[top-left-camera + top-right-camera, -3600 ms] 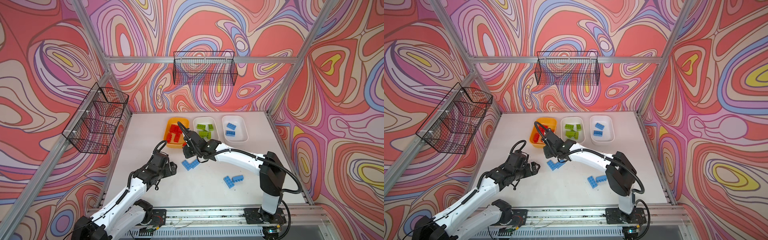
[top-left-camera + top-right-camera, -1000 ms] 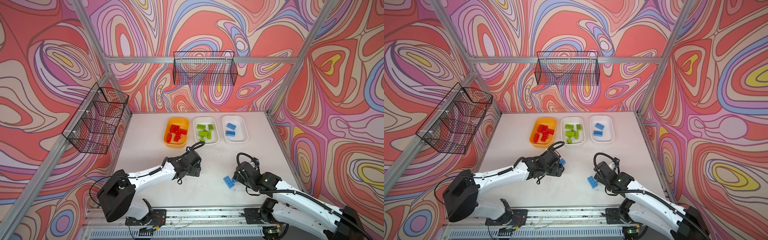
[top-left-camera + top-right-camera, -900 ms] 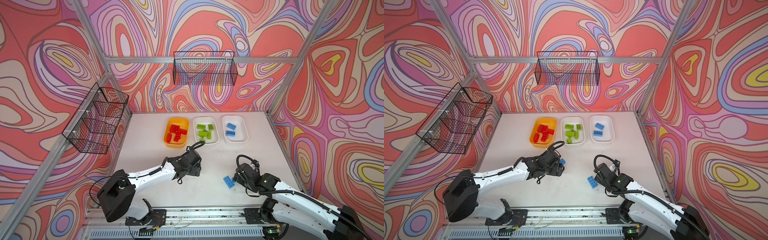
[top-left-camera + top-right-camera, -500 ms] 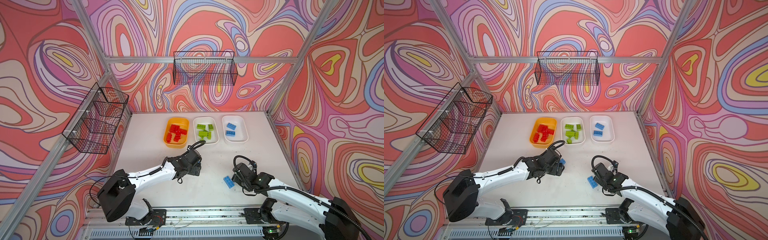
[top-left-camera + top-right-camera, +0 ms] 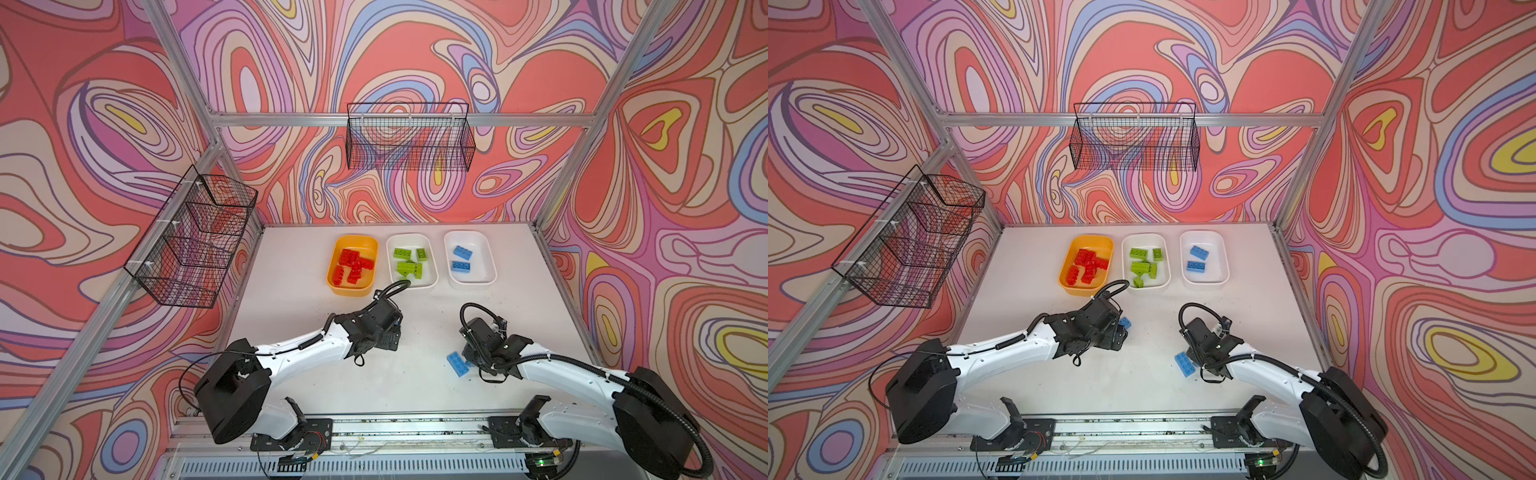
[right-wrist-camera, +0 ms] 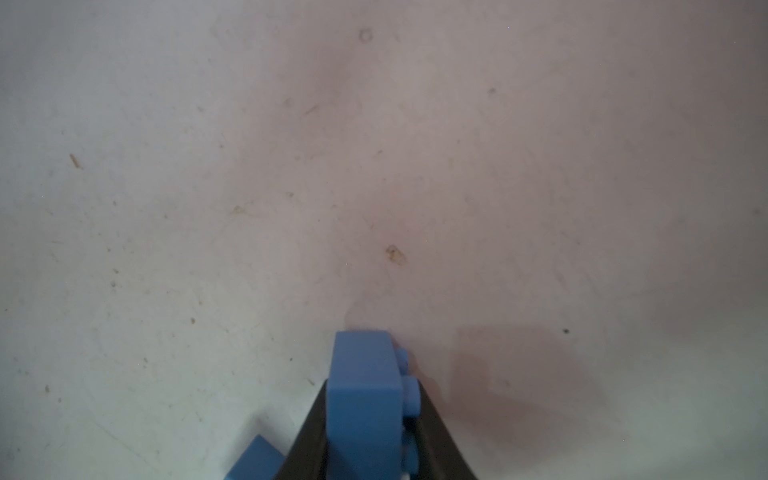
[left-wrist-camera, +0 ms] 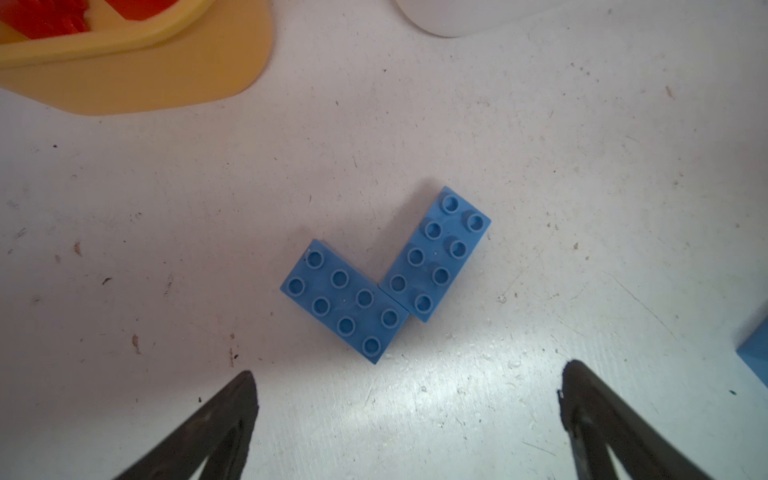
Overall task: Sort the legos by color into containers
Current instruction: 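Move the right gripper to the light-blue bricks and grasp one, then carry the light-blue brick with the right gripper and drop it into the blue-brick tub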
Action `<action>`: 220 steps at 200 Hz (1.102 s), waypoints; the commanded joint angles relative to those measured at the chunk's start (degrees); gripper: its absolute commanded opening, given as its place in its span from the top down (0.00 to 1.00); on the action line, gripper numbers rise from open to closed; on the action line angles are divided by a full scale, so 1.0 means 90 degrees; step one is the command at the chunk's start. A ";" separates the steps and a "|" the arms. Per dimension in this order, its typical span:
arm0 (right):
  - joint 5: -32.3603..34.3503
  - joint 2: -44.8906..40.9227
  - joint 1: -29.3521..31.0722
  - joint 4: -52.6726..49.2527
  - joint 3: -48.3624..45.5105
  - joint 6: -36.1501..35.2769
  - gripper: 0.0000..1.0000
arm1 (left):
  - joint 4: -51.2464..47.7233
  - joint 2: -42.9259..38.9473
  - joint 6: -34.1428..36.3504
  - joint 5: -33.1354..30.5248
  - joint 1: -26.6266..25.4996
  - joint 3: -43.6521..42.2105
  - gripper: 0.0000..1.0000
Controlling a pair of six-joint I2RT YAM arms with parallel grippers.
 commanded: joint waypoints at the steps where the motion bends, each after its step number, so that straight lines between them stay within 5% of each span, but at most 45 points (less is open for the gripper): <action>1: 0.0087 0.0089 -0.0047 -0.0066 0.0544 -0.0356 0.79 | -0.0152 -0.0157 0.0069 -0.0179 0.0070 -0.0022 0.00; 58: 0.0194 0.0464 -0.0972 -0.0353 0.2424 -0.1991 0.82 | -0.0275 -0.0654 0.0011 -0.0396 0.0133 -0.0097 0.00; 106: -0.0447 0.2117 -0.2172 0.0296 0.4194 -0.3359 0.82 | -0.0507 -0.0992 -0.0175 -0.0629 0.0230 -0.0201 0.00; 170: -0.0556 0.4531 -0.2677 0.0715 0.6215 -0.3857 0.82 | -0.0901 -0.1509 -0.0458 -0.0813 0.0339 -0.0327 0.00; 220: -0.0557 0.5314 -0.2816 0.0834 0.6873 -0.4298 0.69 | -0.0958 -0.1796 -0.0602 -0.0796 0.0407 -0.0558 0.00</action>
